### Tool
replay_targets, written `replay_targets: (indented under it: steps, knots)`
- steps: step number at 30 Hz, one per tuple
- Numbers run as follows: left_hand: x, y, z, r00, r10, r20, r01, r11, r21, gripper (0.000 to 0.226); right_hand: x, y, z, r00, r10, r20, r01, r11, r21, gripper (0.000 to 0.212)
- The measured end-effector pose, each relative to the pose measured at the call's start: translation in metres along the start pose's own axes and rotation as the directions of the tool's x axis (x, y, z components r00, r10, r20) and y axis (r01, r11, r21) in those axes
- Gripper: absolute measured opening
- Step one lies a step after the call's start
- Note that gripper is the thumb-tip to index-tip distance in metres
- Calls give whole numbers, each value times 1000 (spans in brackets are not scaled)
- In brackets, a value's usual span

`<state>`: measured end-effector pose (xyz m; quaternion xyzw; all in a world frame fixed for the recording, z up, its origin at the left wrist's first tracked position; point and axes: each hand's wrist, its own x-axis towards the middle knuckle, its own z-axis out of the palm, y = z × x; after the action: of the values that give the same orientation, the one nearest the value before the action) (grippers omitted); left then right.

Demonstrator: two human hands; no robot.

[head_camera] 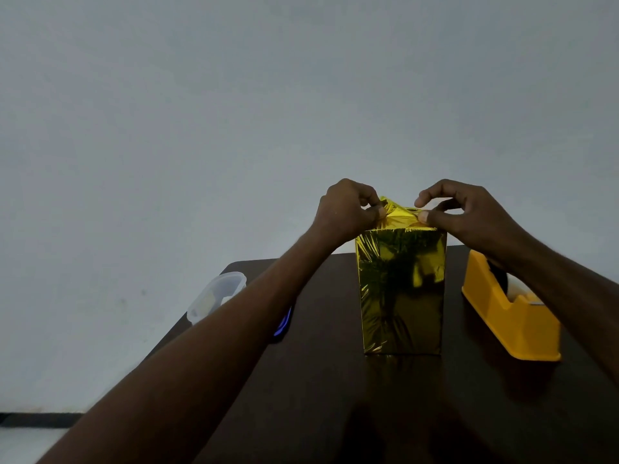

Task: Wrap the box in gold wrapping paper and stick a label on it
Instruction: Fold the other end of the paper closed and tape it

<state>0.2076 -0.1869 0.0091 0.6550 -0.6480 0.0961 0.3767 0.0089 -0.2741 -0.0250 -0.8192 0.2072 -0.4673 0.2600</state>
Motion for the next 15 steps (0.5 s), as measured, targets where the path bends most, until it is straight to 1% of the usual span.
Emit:
replay_targets:
  steps: [4,9,12,15]
  knots:
    - [-2,1,-3,1000,-30,4,30,999,-39,10,0,-4,1,999,-37,37,36,999,14,13]
    - [-3,1,-2,989,-140,36,144,969,-202,15,-2,-1,4,997,-71,29,71,997,-24,22]
    - [-5,1,-1,987,-145,62,156,958,-240,10,-2,1,2,998,-47,43,48,999,-10,24]
    - [-5,-1,-1,987,-130,95,151,955,-255,12,-2,0,1,998,-15,69,16,1000,-15,24]
